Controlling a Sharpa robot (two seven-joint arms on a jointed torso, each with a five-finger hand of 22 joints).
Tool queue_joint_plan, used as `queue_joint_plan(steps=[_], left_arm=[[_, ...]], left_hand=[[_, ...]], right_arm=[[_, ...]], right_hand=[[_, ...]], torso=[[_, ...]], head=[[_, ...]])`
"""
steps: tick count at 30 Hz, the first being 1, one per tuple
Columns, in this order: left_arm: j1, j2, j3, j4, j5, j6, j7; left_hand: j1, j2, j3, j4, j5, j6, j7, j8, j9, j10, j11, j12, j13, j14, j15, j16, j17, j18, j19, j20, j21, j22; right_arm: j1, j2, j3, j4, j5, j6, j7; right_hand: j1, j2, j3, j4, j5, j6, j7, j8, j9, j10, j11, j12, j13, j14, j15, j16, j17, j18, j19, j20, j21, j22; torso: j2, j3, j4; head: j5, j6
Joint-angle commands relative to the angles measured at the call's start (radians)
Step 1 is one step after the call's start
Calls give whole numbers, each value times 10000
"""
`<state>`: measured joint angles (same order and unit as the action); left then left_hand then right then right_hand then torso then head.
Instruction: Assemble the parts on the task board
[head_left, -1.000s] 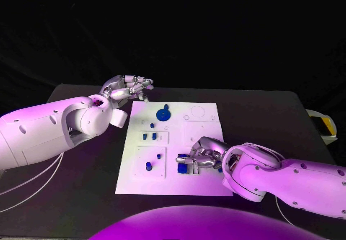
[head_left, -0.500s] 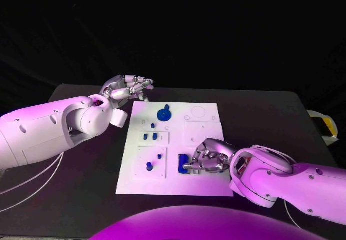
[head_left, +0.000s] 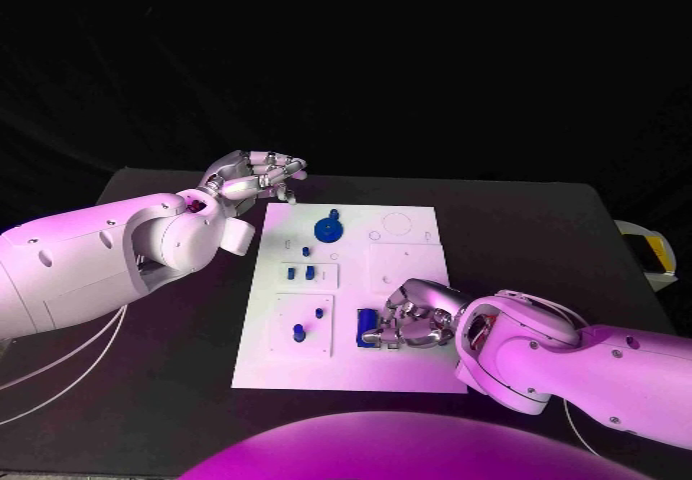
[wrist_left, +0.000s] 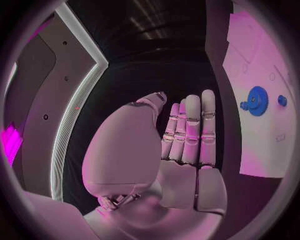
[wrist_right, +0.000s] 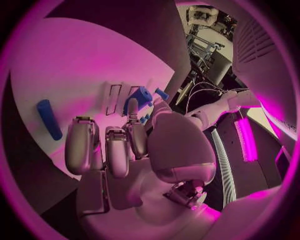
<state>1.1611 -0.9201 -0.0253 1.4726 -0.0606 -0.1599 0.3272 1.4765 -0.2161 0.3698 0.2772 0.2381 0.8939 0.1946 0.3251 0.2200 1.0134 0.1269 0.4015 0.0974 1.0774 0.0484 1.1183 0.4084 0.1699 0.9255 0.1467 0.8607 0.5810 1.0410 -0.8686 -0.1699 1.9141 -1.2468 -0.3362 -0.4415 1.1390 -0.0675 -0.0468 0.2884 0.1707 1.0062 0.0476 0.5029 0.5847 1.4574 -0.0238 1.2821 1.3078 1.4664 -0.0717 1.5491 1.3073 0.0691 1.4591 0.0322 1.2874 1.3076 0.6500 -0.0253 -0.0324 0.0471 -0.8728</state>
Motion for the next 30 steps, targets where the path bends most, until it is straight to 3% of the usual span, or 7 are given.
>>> queue_joint_plan(steps=[1,17,30], left_arm=[[6,11,5,25,-3,158,34],[5,-10,4,31,-3,169,12],[5,-38,0,39,-4,186,-5]], left_hand=[[45,97,-19,-3,19,-57,13,-34,6,-80,-6,-50,11,-24,53,-27,16,135,53,44,-66,-13],[-11,158,-19,56,22,-58,19,-33,7,-83,1,-51,18,-23,61,-27,21,132,56,48,-74,-17],[-12,167,-17,59,24,-62,17,-33,7,-87,0,-52,19,-23,61,-27,22,132,57,49,-77,-19]], right_arm=[[-11,74,-2,-110,-132,267,-21],[-13,-2,-3,-260,-499,345,-283],[-15,-99,-4,-251,-344,544,-145]], right_hand=[[68,175,-32,4,77,79,-8,56,0,95,-3,75,704,914,-105,36,1926,-123,80,-17,44,1653],[460,606,61,-27,158,74,-32,45,-24,119,-27,102,742,919,-127,45,1962,-126,91,-40,46,1679],[634,508,-6,-56,131,60,-26,32,-38,123,-25,106,755,915,-129,39,1943,-125,88,-45,32,1685]], torso=[[8,4,8],[-9,4,-11],[1,2,-2]], head=[[4,2],[5,2],[16,2]])
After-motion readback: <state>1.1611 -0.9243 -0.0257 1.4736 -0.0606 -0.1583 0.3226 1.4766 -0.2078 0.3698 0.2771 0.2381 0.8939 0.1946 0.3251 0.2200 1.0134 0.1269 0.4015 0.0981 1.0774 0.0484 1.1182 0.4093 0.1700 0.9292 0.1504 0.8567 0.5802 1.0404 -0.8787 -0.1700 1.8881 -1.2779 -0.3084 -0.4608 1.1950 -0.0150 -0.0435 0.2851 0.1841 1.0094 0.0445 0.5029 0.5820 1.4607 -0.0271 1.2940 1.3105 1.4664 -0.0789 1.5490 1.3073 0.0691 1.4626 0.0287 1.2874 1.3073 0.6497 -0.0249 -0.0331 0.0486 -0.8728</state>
